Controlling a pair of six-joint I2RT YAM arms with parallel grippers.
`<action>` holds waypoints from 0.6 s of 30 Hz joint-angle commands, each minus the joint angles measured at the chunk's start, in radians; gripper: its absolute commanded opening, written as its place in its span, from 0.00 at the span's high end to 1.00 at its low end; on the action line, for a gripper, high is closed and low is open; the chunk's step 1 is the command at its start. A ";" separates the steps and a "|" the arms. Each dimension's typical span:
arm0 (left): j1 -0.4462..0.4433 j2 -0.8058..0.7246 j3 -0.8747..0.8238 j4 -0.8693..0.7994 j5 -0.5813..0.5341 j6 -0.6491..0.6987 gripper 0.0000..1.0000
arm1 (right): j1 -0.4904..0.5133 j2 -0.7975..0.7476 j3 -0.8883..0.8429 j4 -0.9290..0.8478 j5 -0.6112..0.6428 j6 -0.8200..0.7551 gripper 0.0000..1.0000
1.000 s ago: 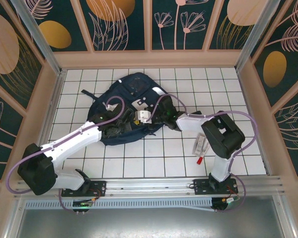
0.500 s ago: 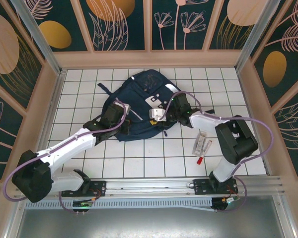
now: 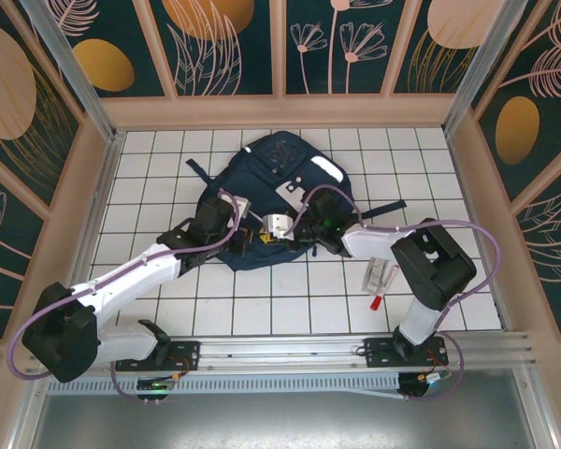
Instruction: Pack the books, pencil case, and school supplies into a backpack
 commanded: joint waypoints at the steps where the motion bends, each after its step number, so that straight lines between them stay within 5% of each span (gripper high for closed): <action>1: 0.002 -0.018 -0.017 0.013 -0.117 0.070 1.00 | -0.025 -0.038 0.022 -0.122 0.049 -0.101 1.00; 12: 0.055 -0.019 -0.087 0.164 -0.243 0.338 1.00 | -0.156 -0.149 0.012 -0.452 0.124 -0.327 1.00; 14: 0.067 -0.011 -0.079 0.172 -0.197 0.339 1.00 | -0.179 -0.160 0.003 -0.457 0.128 -0.314 1.00; 16: 0.066 -0.003 -0.072 0.181 -0.062 0.329 1.00 | -0.179 -0.175 0.000 -0.423 0.106 -0.258 0.77; 18: 0.066 -0.003 -0.076 0.198 0.097 0.326 1.00 | -0.178 -0.197 -0.016 -0.349 0.037 -0.175 0.75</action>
